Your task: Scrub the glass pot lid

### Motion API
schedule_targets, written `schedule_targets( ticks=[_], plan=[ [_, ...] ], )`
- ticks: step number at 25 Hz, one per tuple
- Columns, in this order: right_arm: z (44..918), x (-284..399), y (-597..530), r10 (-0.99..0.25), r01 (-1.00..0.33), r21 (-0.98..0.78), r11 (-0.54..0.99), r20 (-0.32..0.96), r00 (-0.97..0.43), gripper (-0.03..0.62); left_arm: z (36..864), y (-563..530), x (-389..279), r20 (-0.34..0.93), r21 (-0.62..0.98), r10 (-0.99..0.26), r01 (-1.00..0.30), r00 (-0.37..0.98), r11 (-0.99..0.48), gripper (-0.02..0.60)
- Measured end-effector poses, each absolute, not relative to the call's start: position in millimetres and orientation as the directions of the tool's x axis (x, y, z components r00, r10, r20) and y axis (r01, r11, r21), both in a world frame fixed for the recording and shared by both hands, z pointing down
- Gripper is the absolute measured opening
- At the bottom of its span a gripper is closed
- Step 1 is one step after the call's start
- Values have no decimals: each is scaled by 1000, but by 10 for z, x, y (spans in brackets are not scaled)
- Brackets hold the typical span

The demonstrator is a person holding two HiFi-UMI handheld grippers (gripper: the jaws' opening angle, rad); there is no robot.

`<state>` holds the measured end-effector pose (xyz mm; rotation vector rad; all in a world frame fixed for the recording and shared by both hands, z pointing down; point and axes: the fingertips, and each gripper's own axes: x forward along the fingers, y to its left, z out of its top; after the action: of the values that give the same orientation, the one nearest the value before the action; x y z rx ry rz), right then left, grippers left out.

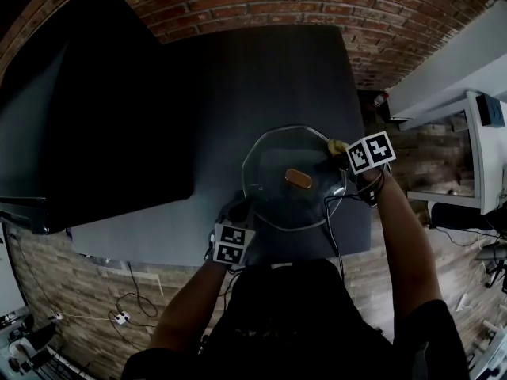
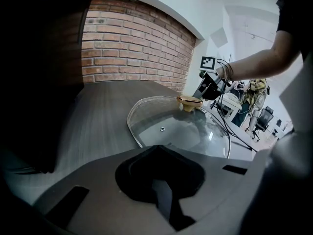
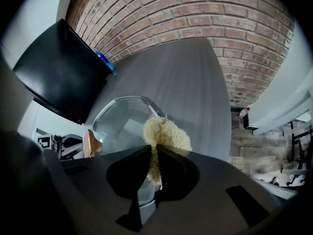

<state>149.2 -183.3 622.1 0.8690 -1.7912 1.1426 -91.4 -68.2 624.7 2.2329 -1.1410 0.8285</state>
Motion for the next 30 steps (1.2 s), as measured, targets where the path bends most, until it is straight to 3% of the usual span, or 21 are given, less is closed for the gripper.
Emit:
schedule_targets(
  ticks=[16,30],
  plan=[
    [6224,1649,-1056,-140,-868,-405,286,879,-456,43,6260,-673,-922,710,149,-542,-848,450,-509,32],
    [6160,1577,-1120,-223,-890,-349,292,881,-418,43,6236,-669,-893,704,151,-544,-845,456,-513,32]
  ],
)
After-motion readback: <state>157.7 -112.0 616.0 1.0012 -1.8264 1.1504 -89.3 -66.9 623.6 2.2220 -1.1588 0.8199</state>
